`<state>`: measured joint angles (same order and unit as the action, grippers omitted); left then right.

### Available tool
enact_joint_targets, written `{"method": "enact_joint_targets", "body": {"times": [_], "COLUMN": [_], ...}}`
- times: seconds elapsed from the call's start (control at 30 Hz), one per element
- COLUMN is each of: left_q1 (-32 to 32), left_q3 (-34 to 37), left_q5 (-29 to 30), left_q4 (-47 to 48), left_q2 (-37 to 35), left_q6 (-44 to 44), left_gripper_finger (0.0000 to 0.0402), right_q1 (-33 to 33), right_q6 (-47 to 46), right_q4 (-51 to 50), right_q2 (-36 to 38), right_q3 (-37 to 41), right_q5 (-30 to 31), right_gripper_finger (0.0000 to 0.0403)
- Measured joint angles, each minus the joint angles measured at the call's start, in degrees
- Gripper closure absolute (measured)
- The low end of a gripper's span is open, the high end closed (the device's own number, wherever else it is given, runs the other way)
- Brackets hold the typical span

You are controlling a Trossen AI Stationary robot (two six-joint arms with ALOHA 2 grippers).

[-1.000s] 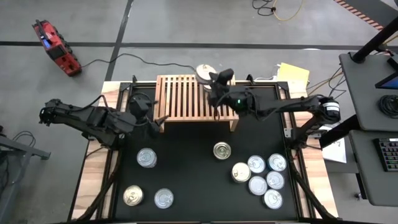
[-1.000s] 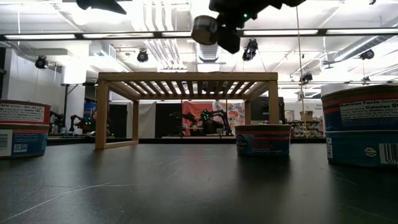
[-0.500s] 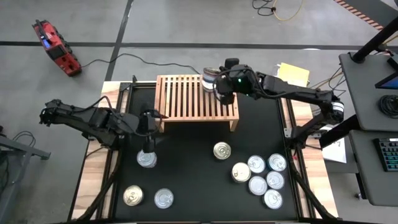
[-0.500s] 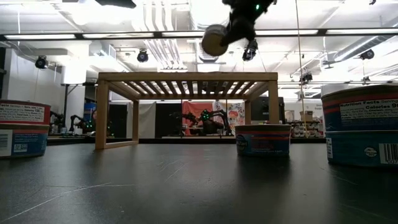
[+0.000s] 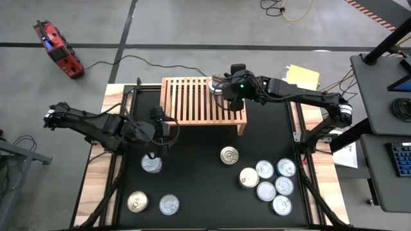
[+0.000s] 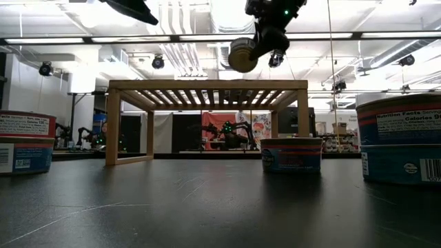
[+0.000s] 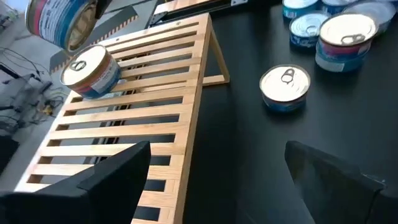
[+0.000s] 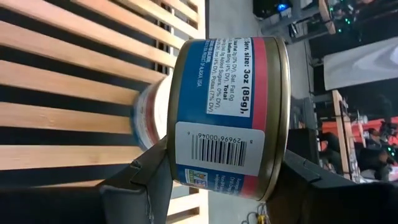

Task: Stack canned seafood by type on shelf
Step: Stack the blue and pink tuna can on top of the blue and pink tuna can

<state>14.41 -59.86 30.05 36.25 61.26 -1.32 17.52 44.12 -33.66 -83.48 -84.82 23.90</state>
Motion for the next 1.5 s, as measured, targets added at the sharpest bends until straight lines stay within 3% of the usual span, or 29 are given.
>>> {"method": "enact_joint_targets", "body": {"times": [0.3, 1.5], "left_q1": [0.0, 0.0], "left_q3": [0.0, 0.0], "left_q5": [8.2, 8.4], "left_q4": [-0.2, -1.6], "left_q2": [0.3, 1.3], "left_q6": [-1.0, -0.6], "left_gripper_finger": [0.0047, 0.0047], "right_q1": [0.1, 2.9], "right_q6": [1.9, 5.3], "right_q4": [2.2, 7.1], "right_q2": [-2.9, -3.9], "right_q3": [0.0, 0.6], "right_q5": [0.2, 1.6], "right_gripper_finger": [0.0221, 0.0220]}}
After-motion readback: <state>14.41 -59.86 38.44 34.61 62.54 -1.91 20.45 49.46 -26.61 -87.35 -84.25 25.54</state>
